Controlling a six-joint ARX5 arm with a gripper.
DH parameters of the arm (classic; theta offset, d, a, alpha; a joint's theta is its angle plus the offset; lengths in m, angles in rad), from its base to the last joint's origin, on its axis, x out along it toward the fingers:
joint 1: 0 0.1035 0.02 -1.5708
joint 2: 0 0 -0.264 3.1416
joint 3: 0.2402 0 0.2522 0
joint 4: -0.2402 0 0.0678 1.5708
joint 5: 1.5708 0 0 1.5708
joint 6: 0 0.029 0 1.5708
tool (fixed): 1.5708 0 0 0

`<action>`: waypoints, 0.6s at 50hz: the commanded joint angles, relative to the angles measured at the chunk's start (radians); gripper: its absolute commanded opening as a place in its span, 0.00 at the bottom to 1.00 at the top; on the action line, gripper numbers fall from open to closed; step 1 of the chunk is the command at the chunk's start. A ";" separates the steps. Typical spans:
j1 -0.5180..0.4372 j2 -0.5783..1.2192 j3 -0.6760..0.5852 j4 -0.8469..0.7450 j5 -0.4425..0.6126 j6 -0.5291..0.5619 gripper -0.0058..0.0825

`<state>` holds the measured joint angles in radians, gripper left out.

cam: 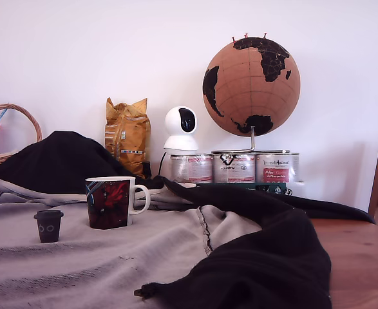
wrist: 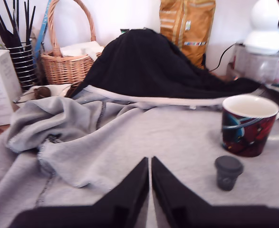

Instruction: Pick the grey coffee capsule and place it inside the red coffee cup

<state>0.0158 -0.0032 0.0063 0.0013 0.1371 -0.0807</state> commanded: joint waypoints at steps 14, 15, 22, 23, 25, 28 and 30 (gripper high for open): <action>-0.046 0.013 -0.032 0.088 0.137 -0.054 0.22; -0.053 0.019 -0.032 0.091 0.137 -0.054 0.26; -0.098 0.082 -0.032 0.142 0.134 -0.048 0.60; -0.103 0.094 -0.032 0.152 0.134 -0.048 0.63; -0.113 0.121 -0.032 0.169 0.132 -0.044 0.69; -0.125 0.167 -0.032 0.190 0.129 -0.042 0.74; -0.132 0.202 -0.032 0.204 0.125 -0.042 0.74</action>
<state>-0.1078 0.1593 0.0063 0.1844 0.2649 -0.1276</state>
